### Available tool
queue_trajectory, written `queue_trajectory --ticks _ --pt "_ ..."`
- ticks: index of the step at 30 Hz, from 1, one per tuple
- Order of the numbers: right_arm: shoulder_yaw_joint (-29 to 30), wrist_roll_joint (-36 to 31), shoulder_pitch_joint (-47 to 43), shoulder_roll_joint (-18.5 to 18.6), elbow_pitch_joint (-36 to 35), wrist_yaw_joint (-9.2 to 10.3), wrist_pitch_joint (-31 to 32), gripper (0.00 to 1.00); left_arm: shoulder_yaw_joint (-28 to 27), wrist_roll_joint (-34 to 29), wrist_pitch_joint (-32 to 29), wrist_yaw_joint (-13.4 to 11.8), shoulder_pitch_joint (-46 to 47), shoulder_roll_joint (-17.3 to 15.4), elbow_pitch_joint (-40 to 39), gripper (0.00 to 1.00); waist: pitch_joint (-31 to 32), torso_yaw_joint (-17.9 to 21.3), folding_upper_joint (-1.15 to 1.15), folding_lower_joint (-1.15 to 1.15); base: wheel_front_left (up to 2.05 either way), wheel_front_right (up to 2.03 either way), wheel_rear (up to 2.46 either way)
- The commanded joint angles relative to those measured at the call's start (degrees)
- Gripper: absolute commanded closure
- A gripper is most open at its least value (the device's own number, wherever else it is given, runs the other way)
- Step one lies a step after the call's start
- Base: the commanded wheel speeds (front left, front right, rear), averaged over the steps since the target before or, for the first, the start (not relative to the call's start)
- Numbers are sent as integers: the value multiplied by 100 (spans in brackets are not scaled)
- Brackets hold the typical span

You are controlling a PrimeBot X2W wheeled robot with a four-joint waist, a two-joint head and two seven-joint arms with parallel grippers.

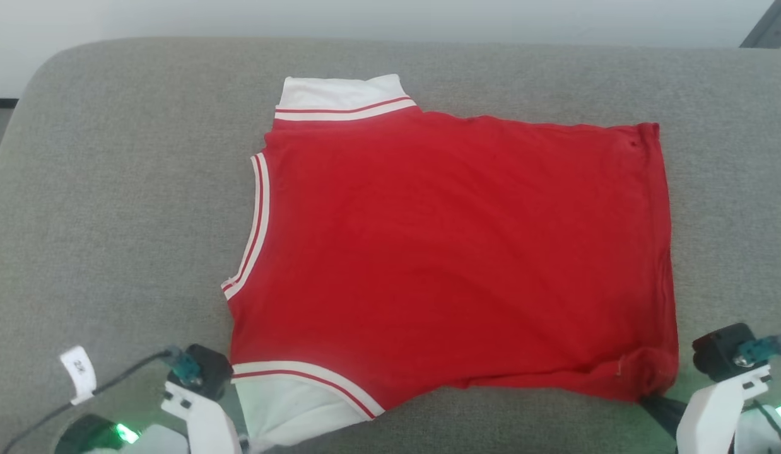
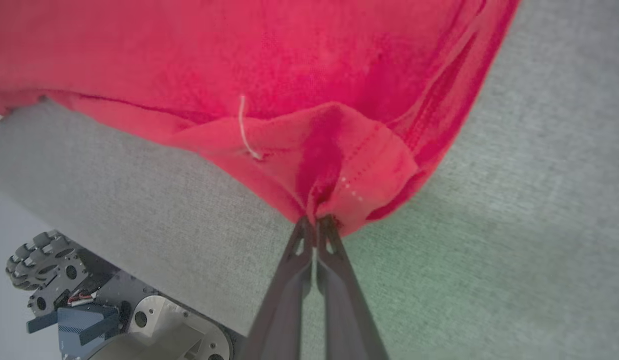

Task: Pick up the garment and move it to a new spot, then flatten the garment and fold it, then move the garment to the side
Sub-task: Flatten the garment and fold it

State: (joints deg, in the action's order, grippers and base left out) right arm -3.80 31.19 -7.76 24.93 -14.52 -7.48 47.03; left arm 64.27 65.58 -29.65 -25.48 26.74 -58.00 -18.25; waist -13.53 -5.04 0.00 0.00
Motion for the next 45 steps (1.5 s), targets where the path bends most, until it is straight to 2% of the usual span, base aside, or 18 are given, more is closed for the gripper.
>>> queue_trajectory --ticks 1,3,7,10,13,18,23,24,26,27,28,34,42,43,44,45 --pt "86 -86 -22 -76 -142 -2 33 100 -96 -45 26 -64 113 -112 -94 100 45 42 0 0 0 0 0" --pt "167 -144 61 -141 -231 -2 25 100 -182 -175 6 -95 299 -227 -190 100 74 79 0 0 0 0 0" --pt "267 -269 384 -230 -319 -2 45 100 -376 -508 -83 18 826 -392 -290 100 98 130 0 0 0 0 0" --pt "286 -313 778 -238 -238 -2 -10 100 -542 -773 -156 237 1346 -365 -144 100 73 171 0 0 0 0 0" --pt "238 -349 1220 -183 -26 -2 -68 100 -658 -949 -195 594 1863 -211 183 100 14 205 0 0 0 0 0" --pt "90 -335 1993 -110 503 -2 -245 100 -698 -1177 -201 1291 2675 384 1168 100 -172 224 0 0 0 0 0" --pt "-122 -357 2614 -36 1209 -2 -488 100 -578 -1318 -23 1983 3204 1119 2548 100 -380 245 0 0 0 0 0" --pt "-122 -357 2614 -36 1209 -2 -488 100 -578 -1318 -23 1983 3204 1119 2548 100 -380 245 0 0 0 0 0" --pt "-258 -333 2820 -34 1476 -2 -588 100 -490 -1324 -54 2199 3322 1357 3110 100 -456 268 0 0 0 0 0" --pt "-393 -281 2969 -46 1747 -2 -657 100 -431 -1250 -87 2398 3383 1598 3664 100 -523 297 0 0 0 0 0" --pt "-393 -281 2969 -46 1747 -2 -657 100 -431 -1250 -87 2398 3383 1598 3664 100 -523 297 0 0 0 0 0" --pt "-789 -187 3410 -32 2380 -2 -901 100 -328 -986 -180 2861 3467 2153 5085 100 -682 372 0 0 0 0 0" --pt "-1241 -26 3759 -83 2952 -2 -1048 100 -285 -642 -399 3108 3467 2740 6483 100 -643 414 0 0 0 0 0" --pt "-1271 -45 3786 -67 3008 -2 -1073 100 -296 -648 -381 3127 3510 2790 6603 97 -604 415 0 0 0 0 0" --pt "-1271 -32 3827 -77 3060 -2 -1110 74 -307 -661 -327 3150 3572 2836 6684 79 -564 413 0 0 0 0 0" --pt "-1259 3 3856 -92 3093 -2 -1134 52 -320 -661 -284 3165 3642 2881 6745 56 -525 405 0 0 0 0 0"
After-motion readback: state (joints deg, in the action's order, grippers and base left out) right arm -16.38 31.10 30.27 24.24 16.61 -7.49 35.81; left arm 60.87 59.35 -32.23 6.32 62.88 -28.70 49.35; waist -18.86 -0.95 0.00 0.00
